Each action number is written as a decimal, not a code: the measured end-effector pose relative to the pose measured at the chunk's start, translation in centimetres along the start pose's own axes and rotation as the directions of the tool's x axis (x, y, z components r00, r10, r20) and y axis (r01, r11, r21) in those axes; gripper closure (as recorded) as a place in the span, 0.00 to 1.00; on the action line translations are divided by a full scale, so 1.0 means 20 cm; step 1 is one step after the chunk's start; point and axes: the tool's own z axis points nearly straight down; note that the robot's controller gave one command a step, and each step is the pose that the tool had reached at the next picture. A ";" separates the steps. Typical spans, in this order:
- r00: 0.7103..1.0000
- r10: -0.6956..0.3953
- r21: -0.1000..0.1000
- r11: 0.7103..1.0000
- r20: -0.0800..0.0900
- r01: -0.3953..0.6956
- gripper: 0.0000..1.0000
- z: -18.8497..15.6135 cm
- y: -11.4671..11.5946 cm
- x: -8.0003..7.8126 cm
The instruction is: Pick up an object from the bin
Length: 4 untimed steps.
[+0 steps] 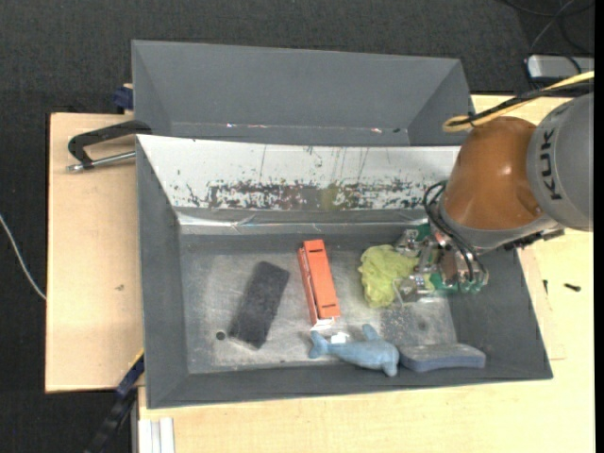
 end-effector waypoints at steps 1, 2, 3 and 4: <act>1.000 0.000 -0.001 1.000 -0.006 0.000 1.00 -0.11 0.00 0.01; 1.000 0.000 0.000 1.000 0.001 0.000 1.00 -0.23 0.00 0.00; 1.000 0.000 0.002 1.000 0.011 0.000 1.00 -0.30 0.00 -0.01; 1.000 0.001 0.001 1.000 0.010 -0.001 1.00 -0.33 0.00 0.00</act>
Offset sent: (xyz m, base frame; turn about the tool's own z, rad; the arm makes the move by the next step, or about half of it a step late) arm -0.0003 0.0000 0.0666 0.0000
